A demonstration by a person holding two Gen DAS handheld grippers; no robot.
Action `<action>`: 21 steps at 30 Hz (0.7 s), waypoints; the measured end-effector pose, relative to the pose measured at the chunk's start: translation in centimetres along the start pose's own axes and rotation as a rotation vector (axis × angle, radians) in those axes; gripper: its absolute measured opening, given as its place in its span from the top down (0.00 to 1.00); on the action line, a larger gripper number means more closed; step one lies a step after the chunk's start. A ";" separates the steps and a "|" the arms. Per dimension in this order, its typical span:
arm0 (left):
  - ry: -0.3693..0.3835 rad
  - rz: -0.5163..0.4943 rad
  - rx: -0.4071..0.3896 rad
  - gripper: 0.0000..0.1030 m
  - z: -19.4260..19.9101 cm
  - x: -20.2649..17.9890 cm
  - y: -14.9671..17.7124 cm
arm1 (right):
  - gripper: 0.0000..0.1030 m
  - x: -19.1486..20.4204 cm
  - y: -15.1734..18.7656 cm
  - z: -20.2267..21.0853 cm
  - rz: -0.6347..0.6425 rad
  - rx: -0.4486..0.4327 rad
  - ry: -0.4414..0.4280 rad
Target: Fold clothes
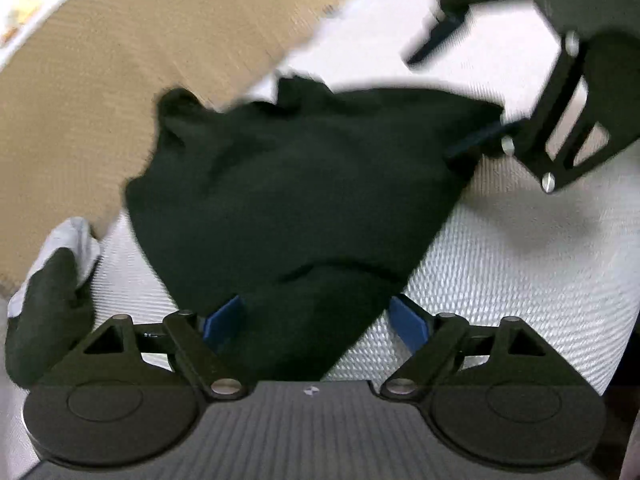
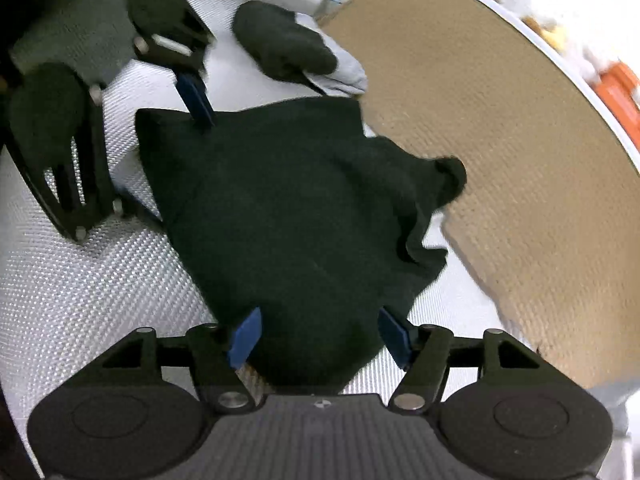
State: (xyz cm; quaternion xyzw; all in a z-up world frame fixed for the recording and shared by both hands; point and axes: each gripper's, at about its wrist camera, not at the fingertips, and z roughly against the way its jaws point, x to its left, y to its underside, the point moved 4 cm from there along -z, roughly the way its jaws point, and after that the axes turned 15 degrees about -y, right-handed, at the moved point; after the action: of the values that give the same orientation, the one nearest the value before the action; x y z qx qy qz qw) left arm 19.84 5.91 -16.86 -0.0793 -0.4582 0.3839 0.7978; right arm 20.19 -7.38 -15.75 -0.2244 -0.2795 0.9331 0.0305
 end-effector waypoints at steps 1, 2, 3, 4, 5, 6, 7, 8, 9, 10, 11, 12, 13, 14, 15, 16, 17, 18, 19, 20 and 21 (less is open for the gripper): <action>-0.016 -0.028 -0.013 0.15 0.0 -0.2 -0.1 | 0.34 0.4 -0.2 -0.1 0.018 0.005 -0.003; -0.025 -0.040 -0.020 0.14 0.2 -0.3 -0.1 | 0.34 0.9 -0.2 0.1 0.061 0.009 -0.005; -0.031 -0.046 -0.018 0.14 0.2 -0.2 -0.1 | 0.34 1.3 0.1 0.2 0.105 0.012 0.018; -0.035 -0.052 -0.018 0.11 0.2 -0.2 -0.1 | 0.34 1.7 0.4 0.3 0.149 0.016 0.041; -0.039 -0.049 -0.019 0.10 0.1 0.0 0.1 | 0.34 1.8 0.7 0.0 0.169 0.039 0.043; -0.044 -0.043 -0.022 0.08 -0.1 0.1 0.2 | 0.34 1.9 0.8 -0.2 0.165 0.048 0.034; -0.045 -0.042 -0.026 0.08 -0.2 0.1 0.3 | 0.34 1.9 0.9 -0.4 0.160 0.057 0.025; -0.046 -0.044 -0.031 0.08 -0.4 0.1 0.3 | 0.34 1.9 0.9 -0.7 0.155 0.066 0.016; -0.046 -0.045 -0.036 0.07 -0.5 0.1 0.4 | 0.34 2.0 1.0 -0.9 0.151 0.074 0.007; -0.048 -0.047 -0.038 0.07 -0.6 0.2 0.4 | 0.34 2.3 0.9 -1.3 0.173 0.082 0.022; -0.051 -0.050 -0.039 0.07 -0.6 0.2 0.4 | 0.33 2.6 0.9 -1.9 0.209 0.091 0.044; -0.052 -0.048 -0.039 0.07 -0.7 0.3 0.3 | 0.30 2.9 0.9 -2.6 0.245 0.100 0.067; -0.053 -0.043 -0.038 0.07 -0.9 0.3 0.3 | 0.30 3.1 0.8 -3.4 0.259 0.109 0.083; -0.056 -0.038 -0.037 0.07 -1.1 0.3 0.3 | 0.30 3.2 0.8 -4.2 0.272 0.119 0.099; -0.064 -0.028 -0.033 0.07 -1.3 0.4 0.3 | 0.30 3.0 0.5 -4.5 0.256 0.108 0.106; -0.065 -0.020 -0.027 0.07 -1.6 0.6 0.2 | 0.30 2.9 0.3 -4.8 0.240 0.096 0.112; -0.062 -0.013 -0.022 0.07 -1.8 0.6 0.2 | 0.30 2.7 0.1 -5.0 0.223 0.084 0.118; -0.061 -0.024 -0.026 0.08 -1.9 0.7 0.2 | 0.30 2.5 0.2 -4.9 0.209 0.077 0.117; -0.060 -0.042 -0.034 0.08 -1.9 0.7 0.1 | 0.30 2.3 0.2 -4.9 0.194 0.069 0.116; -0.060 -0.060 -0.042 0.08 -1.9 0.7 0.1 | 0.30 2.2 0.3 -4.8 0.199 0.063 0.115; -0.060 -0.086 -0.052 0.08 -1.9 0.6 0.1 | 0.30 2.1 0.3 -4.8 0.203 0.056 0.114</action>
State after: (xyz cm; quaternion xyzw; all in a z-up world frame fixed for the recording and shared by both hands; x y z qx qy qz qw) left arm 21.51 6.80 -17.58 -0.0687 -0.4946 0.3396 0.7971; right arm 20.42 -4.82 -20.29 -0.3033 -0.2271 0.9245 -0.0420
